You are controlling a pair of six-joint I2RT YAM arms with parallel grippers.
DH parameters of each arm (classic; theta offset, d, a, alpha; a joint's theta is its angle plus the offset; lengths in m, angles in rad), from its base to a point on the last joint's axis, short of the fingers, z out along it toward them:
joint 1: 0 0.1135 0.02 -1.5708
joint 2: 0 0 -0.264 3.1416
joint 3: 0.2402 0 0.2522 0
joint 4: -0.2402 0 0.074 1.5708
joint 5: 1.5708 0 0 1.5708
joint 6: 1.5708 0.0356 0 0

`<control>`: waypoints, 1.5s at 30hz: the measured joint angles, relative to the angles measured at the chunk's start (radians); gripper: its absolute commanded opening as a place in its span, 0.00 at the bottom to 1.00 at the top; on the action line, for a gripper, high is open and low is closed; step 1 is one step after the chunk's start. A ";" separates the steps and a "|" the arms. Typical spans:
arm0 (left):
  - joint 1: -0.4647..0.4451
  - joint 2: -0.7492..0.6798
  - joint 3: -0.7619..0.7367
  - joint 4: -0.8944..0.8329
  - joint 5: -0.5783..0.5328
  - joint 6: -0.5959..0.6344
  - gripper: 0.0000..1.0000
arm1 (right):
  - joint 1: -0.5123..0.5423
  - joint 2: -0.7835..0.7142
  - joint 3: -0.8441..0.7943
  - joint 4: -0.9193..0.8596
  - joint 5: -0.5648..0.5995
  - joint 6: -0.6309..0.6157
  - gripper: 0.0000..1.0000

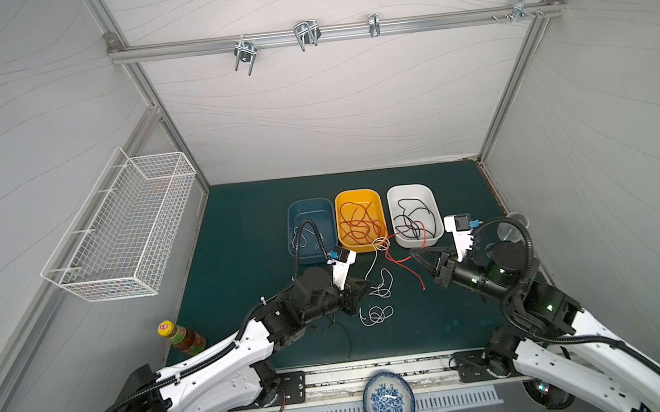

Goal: Untangle the cables
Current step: 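Lift the white wire with the left gripper while the right holds the red wire, then carry the white wire over the blue tub with the left gripper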

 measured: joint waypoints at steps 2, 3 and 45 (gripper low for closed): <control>0.000 -0.014 0.006 -0.014 -0.006 0.000 0.00 | -0.022 -0.005 -0.013 -0.001 -0.011 0.011 0.00; 0.000 -0.023 0.008 -0.018 -0.010 0.000 0.00 | -0.033 -0.005 -0.018 0.000 -0.019 0.016 0.00; 0.233 -0.003 0.594 -0.528 -0.108 0.169 0.00 | -0.197 -0.105 -0.402 -0.078 -0.089 0.049 0.00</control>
